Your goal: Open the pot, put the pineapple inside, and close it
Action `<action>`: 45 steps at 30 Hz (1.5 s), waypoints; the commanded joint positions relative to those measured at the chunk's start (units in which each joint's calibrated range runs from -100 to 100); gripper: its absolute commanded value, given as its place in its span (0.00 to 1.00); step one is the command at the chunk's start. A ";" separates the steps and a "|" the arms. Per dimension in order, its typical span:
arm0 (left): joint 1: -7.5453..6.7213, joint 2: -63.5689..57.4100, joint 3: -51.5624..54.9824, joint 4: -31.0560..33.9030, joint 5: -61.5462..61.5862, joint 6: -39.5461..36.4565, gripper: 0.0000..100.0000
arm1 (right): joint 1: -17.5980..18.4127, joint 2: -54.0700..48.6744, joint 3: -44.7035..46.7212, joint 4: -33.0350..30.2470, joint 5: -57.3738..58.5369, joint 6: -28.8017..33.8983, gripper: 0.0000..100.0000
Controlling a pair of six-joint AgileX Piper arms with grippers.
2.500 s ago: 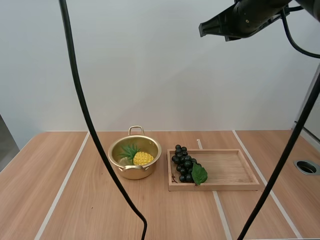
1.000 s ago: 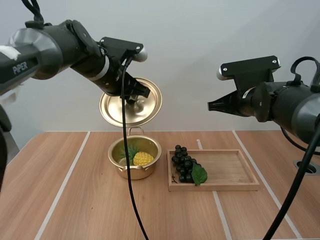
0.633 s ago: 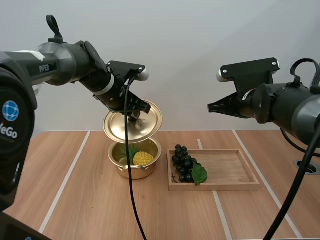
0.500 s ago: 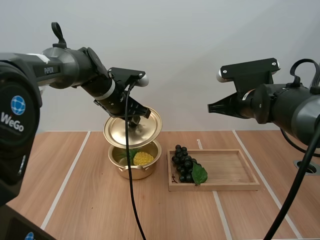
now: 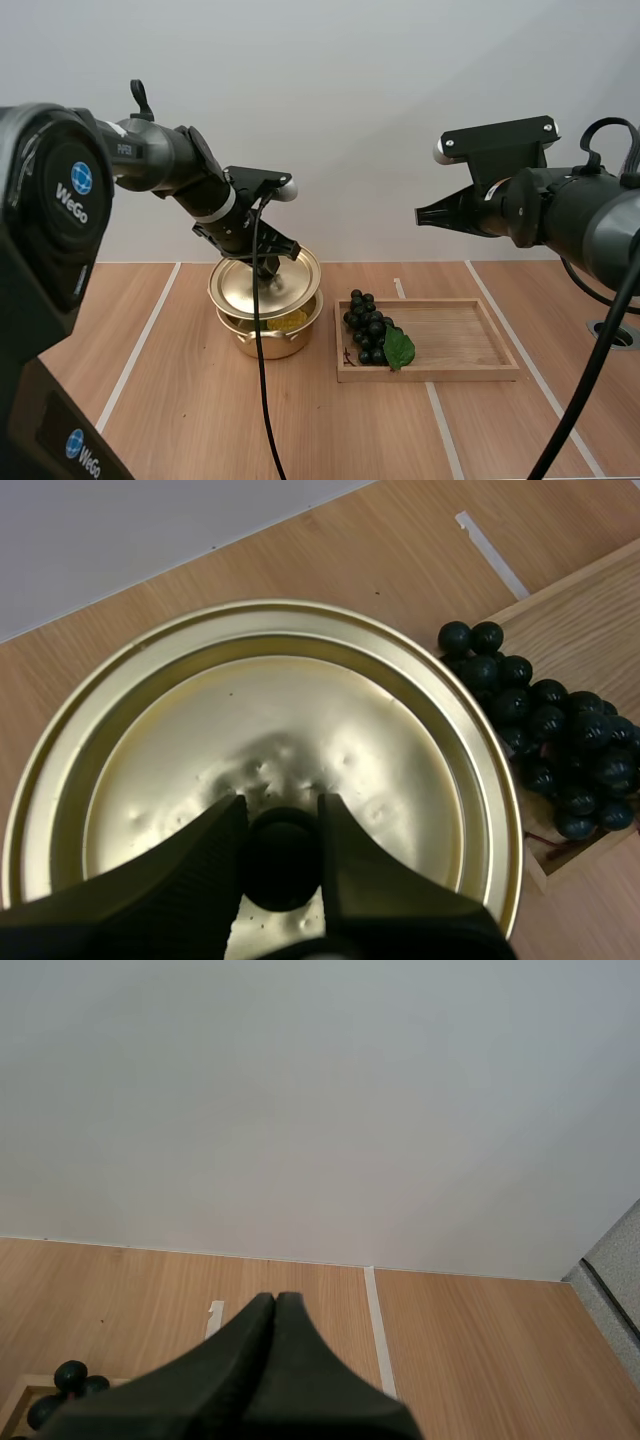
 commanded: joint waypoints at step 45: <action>-0.03 8.09 0.08 -1.98 -3.24 5.03 0.16 | -0.24 -0.52 0.29 -0.86 -1.02 -0.43 0.00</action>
